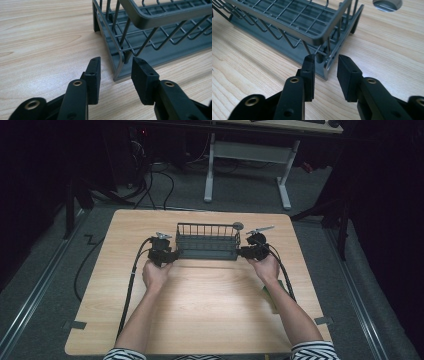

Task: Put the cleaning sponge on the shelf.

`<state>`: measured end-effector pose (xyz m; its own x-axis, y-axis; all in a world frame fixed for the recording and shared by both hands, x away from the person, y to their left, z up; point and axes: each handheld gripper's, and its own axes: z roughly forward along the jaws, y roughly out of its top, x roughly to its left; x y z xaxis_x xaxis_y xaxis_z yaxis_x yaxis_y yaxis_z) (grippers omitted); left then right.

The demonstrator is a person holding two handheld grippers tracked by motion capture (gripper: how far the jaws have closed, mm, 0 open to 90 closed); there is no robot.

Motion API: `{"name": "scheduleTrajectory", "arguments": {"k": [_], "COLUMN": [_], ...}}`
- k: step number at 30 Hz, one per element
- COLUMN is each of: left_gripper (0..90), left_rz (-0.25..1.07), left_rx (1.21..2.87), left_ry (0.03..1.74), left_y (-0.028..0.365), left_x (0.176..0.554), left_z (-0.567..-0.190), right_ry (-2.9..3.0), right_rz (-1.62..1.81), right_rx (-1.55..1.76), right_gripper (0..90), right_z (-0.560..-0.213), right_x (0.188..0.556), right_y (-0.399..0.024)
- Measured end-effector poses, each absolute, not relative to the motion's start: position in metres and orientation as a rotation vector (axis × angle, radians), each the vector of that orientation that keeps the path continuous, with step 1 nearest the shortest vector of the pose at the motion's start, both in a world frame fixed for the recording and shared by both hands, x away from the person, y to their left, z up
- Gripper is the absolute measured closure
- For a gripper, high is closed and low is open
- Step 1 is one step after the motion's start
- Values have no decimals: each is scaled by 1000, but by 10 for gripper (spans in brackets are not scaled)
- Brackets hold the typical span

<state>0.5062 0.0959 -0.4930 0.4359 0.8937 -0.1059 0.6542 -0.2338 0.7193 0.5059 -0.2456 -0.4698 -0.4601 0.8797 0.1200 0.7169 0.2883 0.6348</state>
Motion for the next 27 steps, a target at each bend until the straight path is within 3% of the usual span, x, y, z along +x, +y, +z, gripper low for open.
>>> {"name": "scheduleTrajectory", "arguments": {"k": [11,18,27], "left_gripper": [722,845,862], "left_rz": [414,403,395], "left_rx": [2000,1985,2014], "left_ry": [1308,1310,1283], "left_y": [90,89,86], "left_x": [513,514,511], "left_z": [-495,-495,-494], "right_ry": [2335,2344,2355], "right_rz": [858,851,833], "right_rx": [1464,1469,1476], "right_gripper": [801,835,849], "right_z": [-471,-473,-472], "right_x": [512,513,512], "right_y": [-242,-241,-243]}}
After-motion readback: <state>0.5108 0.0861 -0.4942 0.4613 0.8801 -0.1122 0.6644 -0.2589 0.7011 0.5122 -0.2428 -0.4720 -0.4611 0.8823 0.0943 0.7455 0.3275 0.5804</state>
